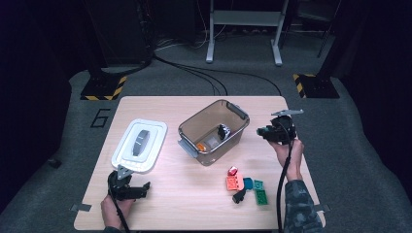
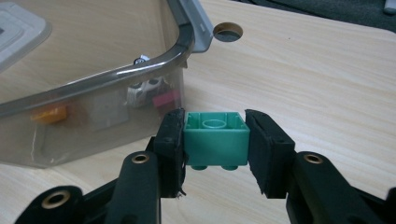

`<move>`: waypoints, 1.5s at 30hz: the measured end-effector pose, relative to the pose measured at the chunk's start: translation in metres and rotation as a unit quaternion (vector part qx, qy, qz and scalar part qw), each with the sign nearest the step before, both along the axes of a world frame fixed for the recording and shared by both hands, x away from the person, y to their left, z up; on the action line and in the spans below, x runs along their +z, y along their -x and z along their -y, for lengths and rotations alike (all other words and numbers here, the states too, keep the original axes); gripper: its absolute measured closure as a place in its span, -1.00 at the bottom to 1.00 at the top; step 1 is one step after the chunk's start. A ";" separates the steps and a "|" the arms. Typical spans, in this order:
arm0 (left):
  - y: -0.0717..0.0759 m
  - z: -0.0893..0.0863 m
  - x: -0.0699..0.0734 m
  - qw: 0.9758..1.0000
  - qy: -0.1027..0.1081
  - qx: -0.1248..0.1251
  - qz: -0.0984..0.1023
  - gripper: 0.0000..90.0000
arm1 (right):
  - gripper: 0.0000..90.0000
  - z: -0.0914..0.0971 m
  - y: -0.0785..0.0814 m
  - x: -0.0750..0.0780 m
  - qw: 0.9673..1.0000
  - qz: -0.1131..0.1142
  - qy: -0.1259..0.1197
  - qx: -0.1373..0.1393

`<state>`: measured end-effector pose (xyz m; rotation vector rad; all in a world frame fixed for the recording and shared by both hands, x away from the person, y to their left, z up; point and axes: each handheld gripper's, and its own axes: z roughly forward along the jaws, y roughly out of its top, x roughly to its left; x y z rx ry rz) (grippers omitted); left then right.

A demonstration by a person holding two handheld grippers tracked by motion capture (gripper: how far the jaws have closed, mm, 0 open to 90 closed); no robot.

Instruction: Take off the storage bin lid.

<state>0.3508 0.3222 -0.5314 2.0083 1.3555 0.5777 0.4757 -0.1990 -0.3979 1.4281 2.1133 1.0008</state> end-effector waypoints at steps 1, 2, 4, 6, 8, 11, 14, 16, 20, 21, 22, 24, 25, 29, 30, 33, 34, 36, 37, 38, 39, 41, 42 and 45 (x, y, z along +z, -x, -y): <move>0.000 0.000 0.000 1.000 0.000 0.000 0.000 -1.00 | 0.32 0.001 -0.001 0.002 1.000 -0.002 0.003 0.001; 0.000 0.000 0.000 1.000 0.000 0.000 0.000 -1.00 | 0.31 0.001 -0.002 0.004 1.000 0.001 0.001 -0.003; 0.000 0.000 0.000 1.000 0.000 0.000 0.000 -1.00 | 0.32 0.003 -0.006 0.011 1.000 0.006 0.005 -0.002; 0.000 0.000 0.000 1.000 0.000 0.000 0.000 -1.00 | 0.31 0.003 -0.008 0.016 1.000 0.008 0.005 -0.005; 0.000 0.000 0.000 1.000 0.000 0.000 0.000 -1.00 | 0.31 0.003 -0.009 0.018 1.000 0.009 0.003 -0.008; 0.000 0.000 0.000 1.000 0.000 0.001 0.000 -1.00 | 0.31 0.002 -0.012 0.026 1.000 0.015 0.007 -0.007; 0.000 0.000 0.000 1.000 0.000 0.001 0.000 -1.00 | 0.31 0.000 -0.015 0.029 1.000 0.017 0.005 -0.008; 0.000 0.000 0.000 1.000 0.001 0.001 0.000 -1.00 | 0.31 -0.001 -0.017 0.032 1.000 0.018 0.008 -0.007; 0.000 0.000 0.000 1.000 0.001 0.000 0.000 -1.00 | 0.31 -0.005 -0.021 0.037 1.000 0.023 0.006 -0.003; 0.000 0.000 0.000 1.000 0.001 0.000 0.000 -1.00 | 0.31 -0.007 -0.022 0.039 1.000 0.025 0.007 0.000; 0.000 0.000 0.000 1.000 0.001 0.001 0.000 -1.00 | 0.32 -0.009 -0.022 0.041 1.000 0.026 0.008 0.001; 0.000 0.000 0.000 1.000 0.001 0.001 0.000 -1.00 | 0.31 -0.014 -0.023 0.044 1.000 0.026 0.009 0.007; 0.000 0.000 0.000 1.000 0.001 0.001 0.000 -1.00 | 0.31 -0.017 -0.024 0.045 0.999 0.030 0.009 0.008; 0.000 0.000 0.000 1.000 0.001 0.001 0.000 -1.00 | 0.31 -0.028 -0.026 0.050 0.999 0.031 0.008 0.023; 0.000 0.000 0.000 1.000 0.001 0.001 0.000 -1.00 | 0.31 -0.032 -0.027 0.051 0.999 0.033 0.011 0.029; 0.000 0.000 0.000 1.000 0.001 0.001 0.000 -1.00 | 0.31 -0.042 -0.029 0.051 0.998 0.031 0.017 0.043; 0.000 0.000 0.000 1.000 0.001 0.000 0.000 -1.00 | 0.31 -0.047 -0.029 0.051 0.999 0.027 0.014 0.042; 0.000 0.000 0.000 1.000 0.001 0.001 0.000 -1.00 | 0.31 -0.054 -0.030 0.050 0.998 0.025 0.017 0.051; 0.000 0.000 0.000 1.000 0.001 0.001 0.000 -1.00 | 0.31 -0.058 -0.031 0.049 0.998 0.024 0.018 0.054; 0.000 0.000 0.000 1.000 0.001 0.001 0.000 -1.00 | 0.31 -0.060 -0.032 0.049 0.998 0.019 0.019 0.057; 0.000 0.000 0.000 1.000 0.001 0.001 0.000 -1.00 | 0.31 -0.064 -0.033 0.048 0.998 0.020 0.022 0.063; 0.000 0.000 0.000 1.000 0.001 0.001 0.000 -1.00 | 0.31 -0.071 -0.034 0.045 0.997 0.013 0.022 0.068; 0.000 0.000 0.000 1.000 0.001 0.001 0.000 -1.00 | 0.31 -0.074 -0.035 0.044 0.997 0.014 0.024 0.072; 0.000 0.000 0.000 1.000 0.001 0.001 0.000 -1.00 | 0.31 -0.083 -0.036 0.038 0.996 0.005 0.029 0.082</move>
